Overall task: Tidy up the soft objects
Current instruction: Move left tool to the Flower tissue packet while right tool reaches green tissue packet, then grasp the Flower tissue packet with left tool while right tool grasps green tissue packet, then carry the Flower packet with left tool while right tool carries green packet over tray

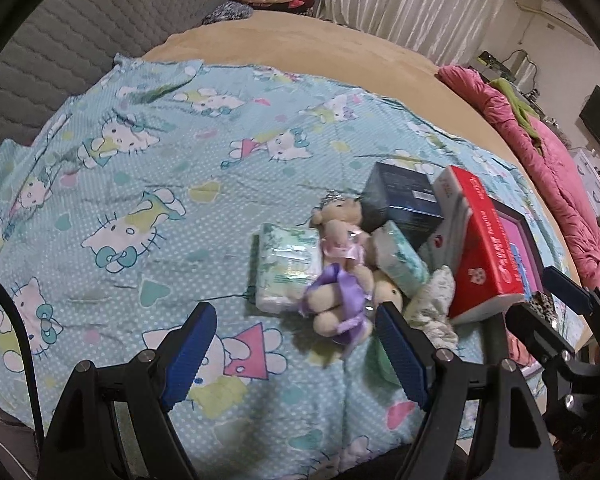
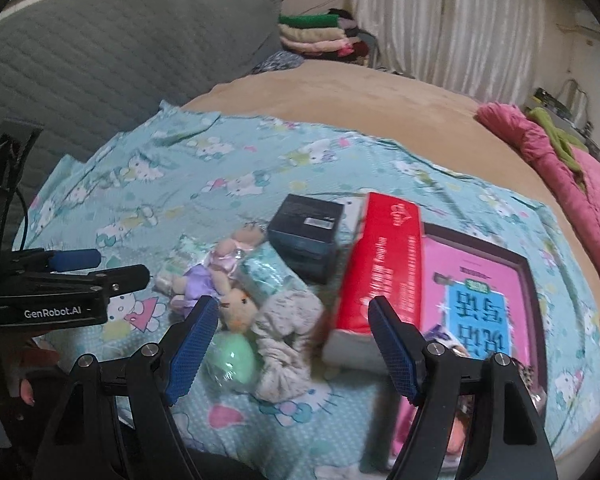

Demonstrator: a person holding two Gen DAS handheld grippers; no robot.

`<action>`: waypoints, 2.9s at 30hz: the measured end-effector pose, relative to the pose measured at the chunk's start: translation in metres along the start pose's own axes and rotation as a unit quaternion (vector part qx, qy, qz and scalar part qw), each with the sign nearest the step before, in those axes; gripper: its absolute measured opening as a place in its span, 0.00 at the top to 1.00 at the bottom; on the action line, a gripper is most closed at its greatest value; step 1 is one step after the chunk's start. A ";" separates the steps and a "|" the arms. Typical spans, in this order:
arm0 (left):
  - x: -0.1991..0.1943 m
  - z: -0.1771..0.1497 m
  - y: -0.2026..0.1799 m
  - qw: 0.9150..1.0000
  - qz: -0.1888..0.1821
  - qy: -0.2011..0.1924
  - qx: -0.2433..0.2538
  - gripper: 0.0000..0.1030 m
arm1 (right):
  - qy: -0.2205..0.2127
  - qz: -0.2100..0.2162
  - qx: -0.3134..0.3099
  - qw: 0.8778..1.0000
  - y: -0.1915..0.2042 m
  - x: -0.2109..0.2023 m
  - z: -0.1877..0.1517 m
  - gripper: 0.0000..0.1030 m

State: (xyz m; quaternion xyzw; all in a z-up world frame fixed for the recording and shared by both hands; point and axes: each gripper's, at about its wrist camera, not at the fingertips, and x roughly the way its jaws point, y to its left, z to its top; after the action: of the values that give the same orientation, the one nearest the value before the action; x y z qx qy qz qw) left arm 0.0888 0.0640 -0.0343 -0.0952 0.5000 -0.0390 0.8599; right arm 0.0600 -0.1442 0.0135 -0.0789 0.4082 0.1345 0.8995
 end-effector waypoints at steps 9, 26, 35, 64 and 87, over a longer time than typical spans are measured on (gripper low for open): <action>0.038 0.014 0.024 0.999 0.000 0.023 -0.028 0.21 | 0.022 0.007 -0.019 1.000 0.014 0.041 0.010 0.24; 0.096 0.039 0.028 0.996 -0.029 0.065 -0.049 0.21 | 0.084 -0.019 -0.065 0.994 0.028 0.121 0.021 0.24; 0.109 0.040 0.025 0.996 -0.027 0.076 -0.042 0.21 | 0.077 -0.020 -0.079 0.994 0.031 0.138 0.020 0.47; 0.099 0.027 0.041 0.995 -0.015 0.077 -0.062 0.61 | 0.007 0.075 0.018 0.997 0.007 0.076 0.022 0.70; -0.030 0.020 -0.002 1.000 -0.015 -0.015 -0.007 0.61 | -0.062 0.094 0.023 0.993 0.013 -0.014 0.030 0.70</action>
State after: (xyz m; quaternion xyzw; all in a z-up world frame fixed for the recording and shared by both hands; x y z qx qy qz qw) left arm 0.0912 0.0690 0.0016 -0.1094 0.4857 -0.0473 0.8659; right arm 0.0682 -0.1265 0.0434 -0.0113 0.3605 0.2139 0.9078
